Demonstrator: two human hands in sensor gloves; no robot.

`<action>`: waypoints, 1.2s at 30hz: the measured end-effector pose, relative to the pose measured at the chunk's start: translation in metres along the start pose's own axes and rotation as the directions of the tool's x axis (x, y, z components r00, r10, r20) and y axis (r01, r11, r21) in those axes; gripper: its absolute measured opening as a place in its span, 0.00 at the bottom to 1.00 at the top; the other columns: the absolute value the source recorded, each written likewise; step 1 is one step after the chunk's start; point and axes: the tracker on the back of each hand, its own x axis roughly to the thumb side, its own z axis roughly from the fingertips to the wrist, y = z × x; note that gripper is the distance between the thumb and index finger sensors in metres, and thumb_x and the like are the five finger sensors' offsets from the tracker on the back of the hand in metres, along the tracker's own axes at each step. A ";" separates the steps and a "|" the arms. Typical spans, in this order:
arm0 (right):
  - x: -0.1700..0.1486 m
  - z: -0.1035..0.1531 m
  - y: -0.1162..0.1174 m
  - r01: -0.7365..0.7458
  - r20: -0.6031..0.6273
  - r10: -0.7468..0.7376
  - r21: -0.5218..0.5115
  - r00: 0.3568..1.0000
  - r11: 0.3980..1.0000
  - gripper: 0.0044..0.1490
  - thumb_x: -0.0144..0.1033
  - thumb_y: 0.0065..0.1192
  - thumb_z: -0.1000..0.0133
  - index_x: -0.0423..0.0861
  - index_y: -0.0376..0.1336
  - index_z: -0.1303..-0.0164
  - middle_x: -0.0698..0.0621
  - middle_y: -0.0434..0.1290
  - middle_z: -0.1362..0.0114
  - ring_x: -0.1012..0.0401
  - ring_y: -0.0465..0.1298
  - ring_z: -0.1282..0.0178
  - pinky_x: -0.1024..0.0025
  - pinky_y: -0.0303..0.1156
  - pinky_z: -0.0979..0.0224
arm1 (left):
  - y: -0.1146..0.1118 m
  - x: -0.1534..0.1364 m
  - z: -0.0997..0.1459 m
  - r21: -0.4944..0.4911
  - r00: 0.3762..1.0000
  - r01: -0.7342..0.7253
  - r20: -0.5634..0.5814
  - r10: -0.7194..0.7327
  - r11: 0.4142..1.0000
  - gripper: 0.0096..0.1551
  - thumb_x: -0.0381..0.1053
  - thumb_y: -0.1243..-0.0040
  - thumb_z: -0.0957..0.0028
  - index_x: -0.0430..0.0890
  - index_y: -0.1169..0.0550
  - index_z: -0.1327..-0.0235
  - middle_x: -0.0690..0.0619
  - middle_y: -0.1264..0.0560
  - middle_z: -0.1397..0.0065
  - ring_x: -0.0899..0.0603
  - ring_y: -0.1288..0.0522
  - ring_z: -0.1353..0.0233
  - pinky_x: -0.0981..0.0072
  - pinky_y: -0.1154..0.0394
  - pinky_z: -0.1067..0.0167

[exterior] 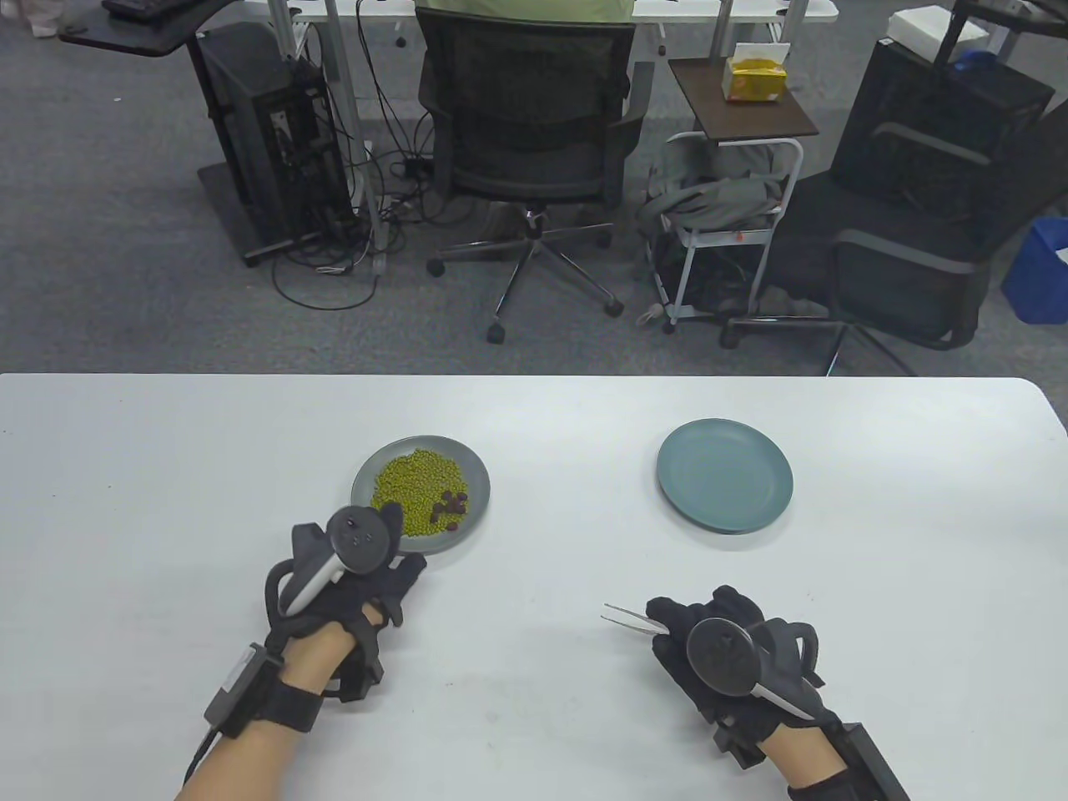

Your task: Pick cranberries with tweezers into plate

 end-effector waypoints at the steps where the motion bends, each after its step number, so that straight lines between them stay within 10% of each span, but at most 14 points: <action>1: 0.000 0.000 0.000 -0.003 0.000 0.003 0.000 1.000 1.000 0.34 0.59 0.53 0.56 0.60 0.61 0.39 0.66 0.76 0.54 0.63 0.79 0.44 0.52 0.59 0.20 | 0.006 -0.010 -0.018 0.001 0.995 -0.077 -0.058 0.077 0.997 0.47 0.73 0.49 0.54 0.62 0.50 0.24 0.56 0.47 0.18 0.38 0.53 0.16 0.36 0.55 0.23; 8: -0.002 0.000 -0.002 -0.005 -0.012 0.005 0.009 1.000 1.000 0.35 0.59 0.53 0.56 0.61 0.61 0.38 0.66 0.77 0.53 0.63 0.79 0.43 0.52 0.58 0.19 | -0.005 -0.060 -0.078 0.093 0.840 -0.441 -0.310 0.447 0.893 0.45 0.66 0.48 0.51 0.57 0.51 0.25 0.53 0.46 0.20 0.36 0.48 0.18 0.40 0.49 0.26; 13: -0.006 -0.002 -0.002 -0.003 -0.019 0.003 0.014 1.000 1.000 0.35 0.59 0.53 0.56 0.60 0.61 0.38 0.66 0.77 0.53 0.63 0.80 0.43 0.52 0.58 0.19 | -0.010 -0.050 -0.096 0.058 0.884 -0.236 -0.402 0.239 0.970 0.38 0.64 0.47 0.50 0.56 0.40 0.27 0.55 0.46 0.20 0.38 0.53 0.17 0.36 0.53 0.25; 22: -0.008 -0.002 -0.001 -0.001 -0.025 0.002 0.026 1.000 1.000 0.35 0.59 0.53 0.56 0.60 0.62 0.38 0.66 0.78 0.53 0.63 0.80 0.43 0.52 0.59 0.19 | -0.011 -0.047 -0.098 0.061 0.832 -0.304 -0.469 0.296 0.951 0.26 0.61 0.43 0.51 0.60 0.30 0.39 0.59 0.53 0.21 0.41 0.59 0.18 0.42 0.59 0.23; 30: -0.010 -0.001 -0.001 -0.002 -0.031 0.003 0.032 1.000 0.999 0.33 0.59 0.54 0.56 0.60 0.63 0.40 0.65 0.79 0.55 0.63 0.80 0.44 0.52 0.59 0.20 | 0.010 -0.049 -0.079 0.111 0.800 -0.378 -0.460 0.384 0.919 0.23 0.61 0.43 0.51 0.59 0.29 0.43 0.58 0.24 0.35 0.46 0.26 0.34 0.50 0.24 0.41; 36: -0.025 0.000 -0.003 0.019 -0.084 -0.018 0.016 0.996 1.000 0.33 0.58 0.56 0.57 0.60 0.63 0.41 0.66 0.78 0.56 0.64 0.80 0.46 0.52 0.59 0.20 | -0.012 -0.061 -0.056 0.131 0.688 -0.641 -0.341 0.641 0.757 0.25 0.60 0.48 0.50 0.53 0.35 0.43 0.53 0.21 0.47 0.44 0.08 0.56 0.59 0.10 0.61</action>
